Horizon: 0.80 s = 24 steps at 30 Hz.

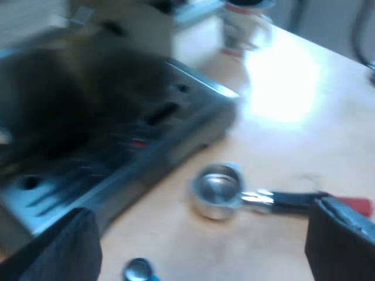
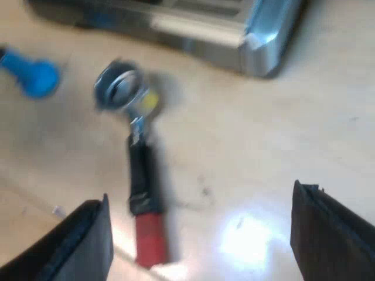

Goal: Put the handle in the coffee machine

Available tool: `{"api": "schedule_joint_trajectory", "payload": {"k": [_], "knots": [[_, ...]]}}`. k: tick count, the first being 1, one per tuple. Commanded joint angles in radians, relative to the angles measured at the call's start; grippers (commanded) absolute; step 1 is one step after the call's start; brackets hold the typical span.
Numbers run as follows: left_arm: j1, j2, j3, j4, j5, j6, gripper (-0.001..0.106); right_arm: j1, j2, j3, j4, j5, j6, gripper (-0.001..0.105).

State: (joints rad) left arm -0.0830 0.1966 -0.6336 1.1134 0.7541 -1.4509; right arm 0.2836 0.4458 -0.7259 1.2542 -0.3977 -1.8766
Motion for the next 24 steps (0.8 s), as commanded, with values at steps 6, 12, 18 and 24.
{"api": "schedule_joint_trajectory", "payload": {"k": [6, 12, 18, 24], "knots": [[-0.163, 0.120, -0.006, 0.002, 0.028, 0.098, 0.074, 0.215, 0.186, -0.063, 0.005, 0.054, 0.027, 0.066], [-0.261, 0.226, -0.006, -0.022, 0.028, 0.169, 0.074, 0.370, 0.295, -0.063, -0.027, 0.160, 0.142, 0.065], [-0.323, 0.319, -0.004, -0.074, -0.004, 0.236, 0.074, 0.461, 0.385, -0.063, -0.065, 0.221, 0.271, 0.049], [-0.396, 0.421, -0.004, -0.126, -0.046, 0.267, 0.074, 0.530, 0.499, -0.063, -0.063, 0.270, 0.340, 0.016]]}}
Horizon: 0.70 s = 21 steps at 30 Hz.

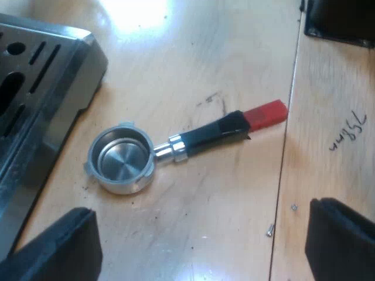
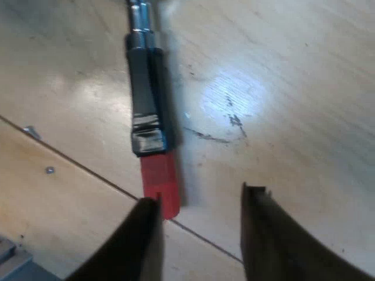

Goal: Put the handle in the coffee machine

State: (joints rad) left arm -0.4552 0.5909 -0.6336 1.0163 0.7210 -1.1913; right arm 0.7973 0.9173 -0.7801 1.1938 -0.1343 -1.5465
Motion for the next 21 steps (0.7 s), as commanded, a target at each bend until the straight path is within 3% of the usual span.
{"api": "schedule_joint_trajectory", "payload": {"k": [1, 2, 10, 15, 21], "knots": [[-0.042, 0.047, -0.004, -0.036, -0.015, 0.007, 0.074, 0.029, 0.049, -0.009, -0.002, 0.009, 0.015, 0.007], [-0.062, 0.065, -0.004, -0.043, -0.015, 0.007, 0.074, 0.041, 0.070, -0.009, -0.005, 0.015, 0.027, 0.000], [-0.203, 0.153, 0.007, -0.116, -0.128, 0.003, 0.074, 0.107, 0.215, -0.009, -0.035, 0.094, 0.121, 0.000], [-0.248, 0.181, 0.051, -0.198, -0.221, -0.054, 0.074, 0.107, 0.320, -0.009, -0.067, 0.115, 0.146, 0.000], [-0.248, 0.181, 0.070, -0.224, -0.225, -0.068, 0.074, 0.117, 0.420, -0.009, -0.137, 0.114, 0.167, 0.000]]}}
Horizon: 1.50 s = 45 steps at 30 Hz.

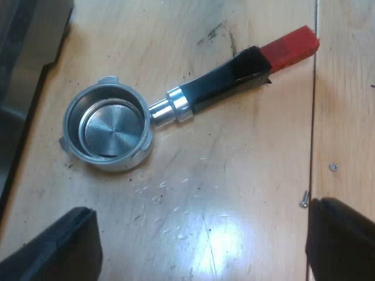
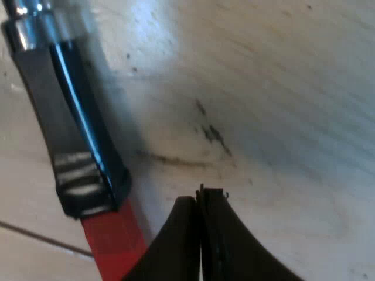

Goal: Put the handle in the coffee machine

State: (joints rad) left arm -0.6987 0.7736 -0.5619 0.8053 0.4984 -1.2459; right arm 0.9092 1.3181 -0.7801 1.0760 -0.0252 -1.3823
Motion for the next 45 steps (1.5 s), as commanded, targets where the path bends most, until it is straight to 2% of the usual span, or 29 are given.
{"api": "schedule_joint_trajectory", "payload": {"k": [1, 11, 18, 23, 31, 36, 39, 45], "knots": [[-0.005, -0.001, -0.002, -0.014, -0.003, -0.014, 0.074, 0.016, 0.054, -0.009, -0.045, 0.005, 0.010, 0.000], [-0.005, -0.001, -0.002, 0.084, -0.011, -0.014, 0.074, 0.063, 0.176, -0.009, -0.135, 0.025, 0.018, 0.000], [0.010, -0.001, -0.002, 0.130, -0.015, -0.014, 0.074, 0.075, 0.215, -0.009, -0.202, -0.053, 0.018, 0.000], [0.058, -0.013, -0.002, 0.140, -0.015, -0.014, 0.074, 0.096, 0.219, -0.009, -0.239, -0.093, 0.018, 0.000], [0.082, -0.053, -0.002, 0.191, -0.009, -0.005, 0.074, 0.140, 0.219, -0.014, -0.271, -0.139, 0.076, 0.000], [0.082, -0.064, -0.002, 0.219, -0.009, -0.003, 0.074, 0.154, 0.224, -0.024, -0.297, -0.148, 0.091, 0.000], [0.082, -0.064, -0.002, 0.219, -0.009, 0.015, 0.074, 0.173, 0.248, -0.028, -0.325, -0.191, 0.105, 0.000], [0.082, -0.064, -0.002, 0.239, -0.009, 0.017, 0.074, 0.222, 0.276, -0.069, -0.387, -0.197, 0.149, 0.000]]}}
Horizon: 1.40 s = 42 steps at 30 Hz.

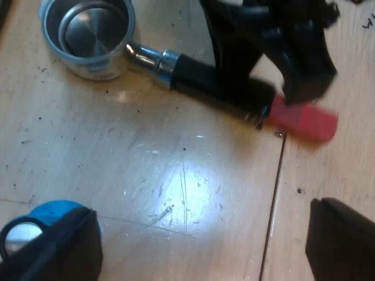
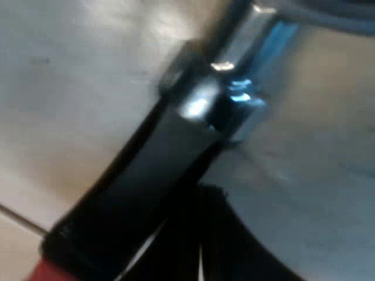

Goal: Put the handle in the coffee machine

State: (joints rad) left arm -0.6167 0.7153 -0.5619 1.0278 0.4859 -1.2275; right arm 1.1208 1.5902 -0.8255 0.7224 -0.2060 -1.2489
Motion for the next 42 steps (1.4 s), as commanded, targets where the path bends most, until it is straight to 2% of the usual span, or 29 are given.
{"api": "schedule_joint_trajectory", "payload": {"k": [1, 6, 13, 17, 24, 28, 31, 35, 39, 41, 42], "knots": [[0.000, -0.006, -0.002, 0.026, 0.003, -0.002, 0.074, 0.011, 0.009, -0.034, -0.037, -0.016, 0.019, 0.000], [0.003, -0.015, -0.005, 0.078, 0.003, -0.002, 0.074, 0.011, 0.041, -0.068, -0.089, -0.016, 0.043, 0.000], [0.073, -0.082, -0.005, 0.125, 0.003, -0.002, 0.074, 0.011, 0.085, -0.119, -0.154, -0.006, 0.067, 0.000], [0.109, -0.105, -0.005, 0.129, 0.003, 0.005, 0.074, 0.011, 0.106, -0.133, -0.198, 0.007, 0.096, 0.000], [0.112, -0.105, -0.005, 0.124, 0.003, 0.037, 0.074, 0.011, 0.100, -0.138, -0.189, -0.002, 0.126, 0.000], [0.112, -0.105, -0.005, 0.103, 0.014, 0.038, 0.074, 0.011, 0.041, -0.141, -0.124, 0.008, 0.126, 0.000], [0.112, -0.105, -0.005, 0.065, 0.050, 0.035, 0.074, 0.011, -0.018, -0.141, -0.066, 0.074, 0.124, 0.000], [0.112, -0.107, -0.005, 0.039, 0.050, 0.021, 0.074, 0.011, -0.115, -0.141, 0.023, 0.141, 0.106, 0.000], [0.107, -0.107, -0.005, 0.031, 0.048, 0.013, 0.074, 0.003, -0.191, -0.141, 0.096, 0.154, 0.075, 0.000], [0.093, -0.107, -0.005, 0.016, 0.034, -0.015, 0.074, -0.017, -0.218, -0.141, 0.128, 0.157, 0.055, 0.006], [0.080, -0.107, -0.005, -0.004, 0.024, -0.045, 0.074, -0.039, -0.233, -0.141, 0.149, 0.157, 0.047, 0.013]]}}
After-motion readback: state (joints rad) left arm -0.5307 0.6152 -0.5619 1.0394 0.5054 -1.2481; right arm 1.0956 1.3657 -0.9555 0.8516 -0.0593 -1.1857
